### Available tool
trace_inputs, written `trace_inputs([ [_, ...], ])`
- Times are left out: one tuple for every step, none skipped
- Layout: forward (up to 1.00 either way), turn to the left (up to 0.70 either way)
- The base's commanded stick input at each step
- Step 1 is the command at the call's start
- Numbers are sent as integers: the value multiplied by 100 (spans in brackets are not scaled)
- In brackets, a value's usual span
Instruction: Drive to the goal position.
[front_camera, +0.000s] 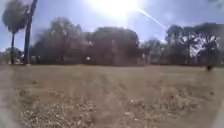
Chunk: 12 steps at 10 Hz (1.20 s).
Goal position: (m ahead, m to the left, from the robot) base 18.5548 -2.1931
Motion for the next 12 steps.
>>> trace_inputs([
  [70,0],
  [70,0],
  [70,0],
  [70,0],
  [70,0],
  [70,0],
  [70,0],
  [70,0],
  [70,0],
  [70,0],
  [70,0],
  [70,0],
])
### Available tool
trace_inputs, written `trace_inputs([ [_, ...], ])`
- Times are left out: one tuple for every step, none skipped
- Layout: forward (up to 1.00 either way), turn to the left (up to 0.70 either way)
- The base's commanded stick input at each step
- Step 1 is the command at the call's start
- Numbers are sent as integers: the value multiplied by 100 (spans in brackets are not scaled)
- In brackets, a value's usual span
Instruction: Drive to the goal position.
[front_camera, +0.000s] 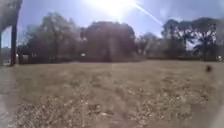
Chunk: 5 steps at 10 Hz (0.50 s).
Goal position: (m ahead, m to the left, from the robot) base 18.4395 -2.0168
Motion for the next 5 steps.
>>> trace_inputs([
  [70,0],
  [70,0],
  [70,0],
  [70,0],
  [70,0],
])
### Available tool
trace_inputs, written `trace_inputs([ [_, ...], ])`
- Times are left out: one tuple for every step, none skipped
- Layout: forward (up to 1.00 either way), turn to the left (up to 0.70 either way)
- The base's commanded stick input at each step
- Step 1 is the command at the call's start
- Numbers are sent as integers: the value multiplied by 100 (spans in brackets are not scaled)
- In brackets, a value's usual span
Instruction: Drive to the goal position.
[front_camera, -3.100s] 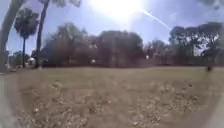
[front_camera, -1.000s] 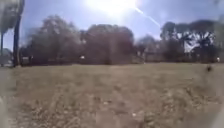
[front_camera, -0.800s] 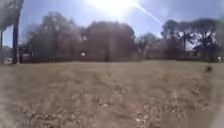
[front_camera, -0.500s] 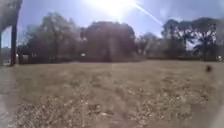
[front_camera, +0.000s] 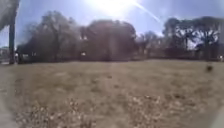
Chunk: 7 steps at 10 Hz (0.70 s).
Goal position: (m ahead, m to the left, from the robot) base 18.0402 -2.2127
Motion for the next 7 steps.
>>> trace_inputs([
  [70,0],
  [70,0],
  [70,0],
  [70,0],
  [70,0],
  [70,0],
  [70,0],
])
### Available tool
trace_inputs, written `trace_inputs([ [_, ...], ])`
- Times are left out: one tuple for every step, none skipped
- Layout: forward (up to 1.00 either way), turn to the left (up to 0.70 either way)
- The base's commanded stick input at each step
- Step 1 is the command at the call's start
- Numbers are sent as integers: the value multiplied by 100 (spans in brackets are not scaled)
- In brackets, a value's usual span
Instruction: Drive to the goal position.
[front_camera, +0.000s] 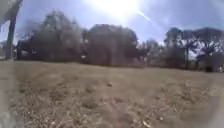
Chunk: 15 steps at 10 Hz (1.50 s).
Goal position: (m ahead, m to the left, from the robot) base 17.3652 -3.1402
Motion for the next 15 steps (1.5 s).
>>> trace_inputs([
  [70,0],
  [70,0],
  [70,0],
  [70,0],
  [70,0],
  [70,0],
  [70,0],
  [70,0],
  [70,0],
  [70,0],
  [70,0],
  [70,0],
  [70,0],
  [70,0],
  [70,0],
])
